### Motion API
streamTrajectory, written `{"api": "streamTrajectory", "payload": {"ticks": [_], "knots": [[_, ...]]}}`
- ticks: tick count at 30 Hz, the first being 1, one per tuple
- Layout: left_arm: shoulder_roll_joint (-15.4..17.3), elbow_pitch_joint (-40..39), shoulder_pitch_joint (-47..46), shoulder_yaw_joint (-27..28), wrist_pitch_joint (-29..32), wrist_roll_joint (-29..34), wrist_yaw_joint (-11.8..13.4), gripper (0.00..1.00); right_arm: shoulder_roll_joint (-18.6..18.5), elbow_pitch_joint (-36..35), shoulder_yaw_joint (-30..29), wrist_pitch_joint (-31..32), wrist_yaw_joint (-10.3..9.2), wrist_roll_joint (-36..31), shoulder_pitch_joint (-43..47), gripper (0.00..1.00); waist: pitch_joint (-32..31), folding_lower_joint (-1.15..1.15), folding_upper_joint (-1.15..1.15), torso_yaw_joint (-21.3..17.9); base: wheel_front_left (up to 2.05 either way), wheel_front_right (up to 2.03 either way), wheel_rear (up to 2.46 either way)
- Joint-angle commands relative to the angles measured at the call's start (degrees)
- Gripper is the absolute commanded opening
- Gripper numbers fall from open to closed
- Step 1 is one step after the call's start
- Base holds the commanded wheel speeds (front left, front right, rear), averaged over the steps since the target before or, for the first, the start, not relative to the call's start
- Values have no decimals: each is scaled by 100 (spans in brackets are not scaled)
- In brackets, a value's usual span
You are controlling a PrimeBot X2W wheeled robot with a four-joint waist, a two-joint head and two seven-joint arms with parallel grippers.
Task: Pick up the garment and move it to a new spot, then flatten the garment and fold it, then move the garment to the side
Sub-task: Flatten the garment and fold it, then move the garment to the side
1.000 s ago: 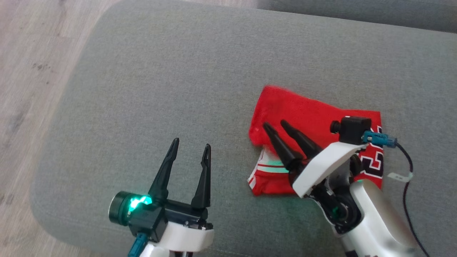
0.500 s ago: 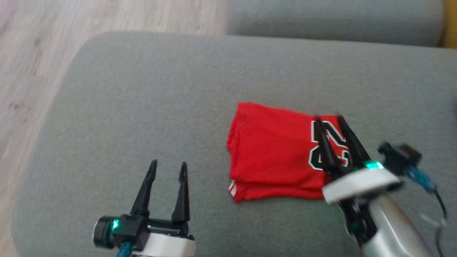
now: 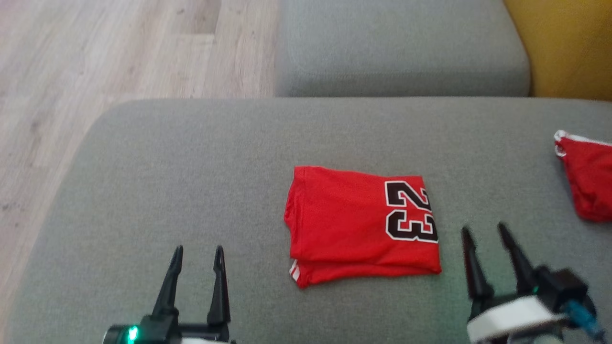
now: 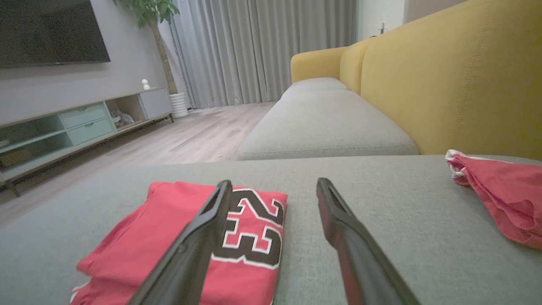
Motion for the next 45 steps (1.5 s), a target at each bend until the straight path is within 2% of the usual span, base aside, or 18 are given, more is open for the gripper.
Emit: {"api": "streamTrajectory", "payload": {"ticks": [1, 13, 35, 39, 45], "knots": [[-32, -149, -94, 231, -37, 84, 10, 100, -3, -225, 87, -62, 39, -179, -62, 100, -74, 1, 0, -17, 0, 0, 0], [-33, -105, 189, 408, -37, 259, -35, 100, 224, -310, -133, -63, 39, -522, 408, 100, -325, 1, 0, -23, 0, 0, 0], [-34, 86, 179, 378, -37, 378, -84, 100, 307, -298, -269, -63, 39, -531, 525, 100, -303, 1, 0, 35, 0, 0, 0], [-34, 97, 165, 374, -37, 390, -67, 100, 319, -3, -276, -63, 39, -338, 406, 100, -192, 1, 0, 48, 0, 0, 0], [-34, 104, 73, 313, -37, 409, -62, 100, 309, 993, -106, -63, 39, 193, -390, 100, 125, 1, 0, 121, 0, 0, 0]]}}
